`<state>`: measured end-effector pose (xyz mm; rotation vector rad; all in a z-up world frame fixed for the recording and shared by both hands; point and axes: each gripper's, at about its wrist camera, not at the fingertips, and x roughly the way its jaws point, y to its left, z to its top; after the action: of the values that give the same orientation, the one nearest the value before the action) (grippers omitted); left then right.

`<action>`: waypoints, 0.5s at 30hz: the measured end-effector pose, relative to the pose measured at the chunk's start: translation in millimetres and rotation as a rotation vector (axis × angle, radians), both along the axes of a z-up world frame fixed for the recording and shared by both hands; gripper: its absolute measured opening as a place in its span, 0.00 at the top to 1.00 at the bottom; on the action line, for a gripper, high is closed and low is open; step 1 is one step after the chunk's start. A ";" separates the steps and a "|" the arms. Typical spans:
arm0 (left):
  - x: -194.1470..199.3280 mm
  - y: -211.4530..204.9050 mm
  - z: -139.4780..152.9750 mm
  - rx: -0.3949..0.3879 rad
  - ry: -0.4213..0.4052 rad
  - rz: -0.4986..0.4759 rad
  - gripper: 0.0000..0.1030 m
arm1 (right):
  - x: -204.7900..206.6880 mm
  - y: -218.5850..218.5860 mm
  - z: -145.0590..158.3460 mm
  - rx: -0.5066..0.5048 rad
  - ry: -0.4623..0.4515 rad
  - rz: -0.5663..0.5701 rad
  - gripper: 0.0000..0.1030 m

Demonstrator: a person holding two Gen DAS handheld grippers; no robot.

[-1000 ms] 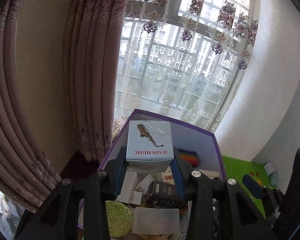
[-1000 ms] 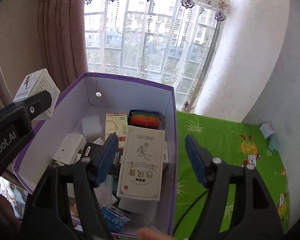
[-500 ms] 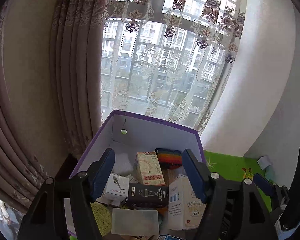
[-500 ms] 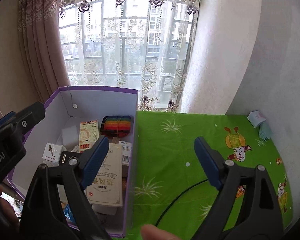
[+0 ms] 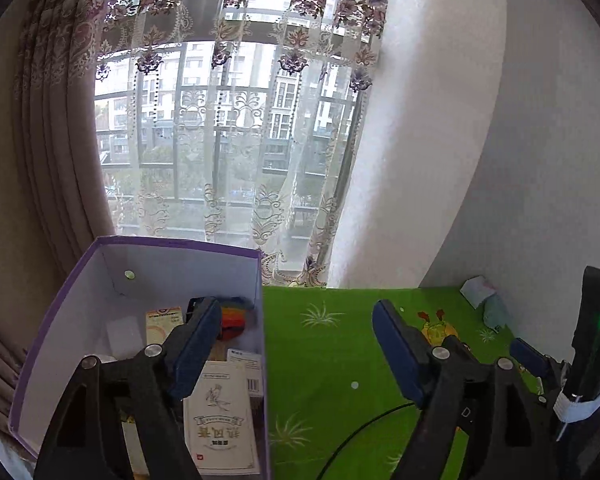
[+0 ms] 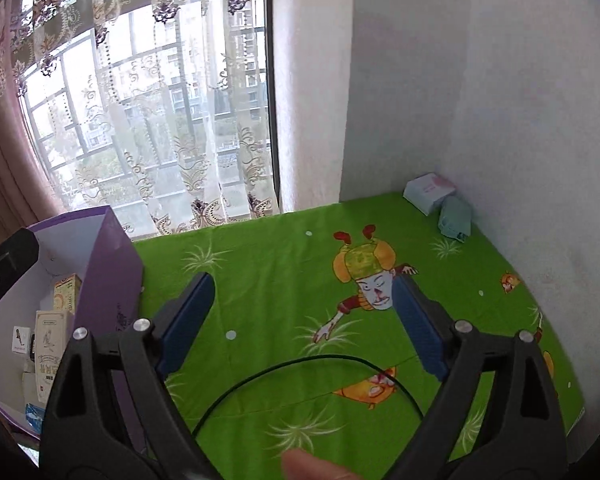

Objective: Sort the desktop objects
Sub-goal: 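Move both grippers back toward the last two items by the wall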

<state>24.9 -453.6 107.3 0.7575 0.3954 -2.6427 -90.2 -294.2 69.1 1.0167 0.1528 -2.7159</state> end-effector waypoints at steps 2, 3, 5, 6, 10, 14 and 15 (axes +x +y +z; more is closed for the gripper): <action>-13.1 14.3 -0.6 -0.010 -0.007 -0.033 0.23 | -12.3 16.9 -1.4 -0.007 -0.009 -0.035 0.12; -20.0 21.2 -0.6 -0.013 -0.012 -0.049 0.22 | -17.8 24.1 -2.4 -0.005 -0.010 -0.051 0.12; -32.1 33.7 -1.6 -0.017 -0.019 -0.079 0.21 | -28.4 38.3 -3.9 -0.004 -0.012 -0.083 0.12; -38.8 39.1 -2.2 -0.017 -0.021 -0.096 0.21 | -33.8 46.1 -5.0 -0.003 -0.014 -0.102 0.11; -62.2 57.7 -9.8 -0.012 -0.046 -0.149 0.20 | -58.1 76.7 -15.3 0.000 -0.039 -0.188 0.10; -85.5 73.4 -20.2 -0.008 -0.078 -0.190 0.20 | -84.3 103.8 -33.0 0.019 -0.056 -0.291 0.08; -90.7 77.2 -22.4 -0.007 -0.086 -0.201 0.20 | -91.2 110.1 -38.2 0.028 -0.059 -0.324 0.07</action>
<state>-65.8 -376.4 84.9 0.9498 0.3007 -2.7819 -181.4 -184.1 31.0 1.2221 0.0153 -2.9725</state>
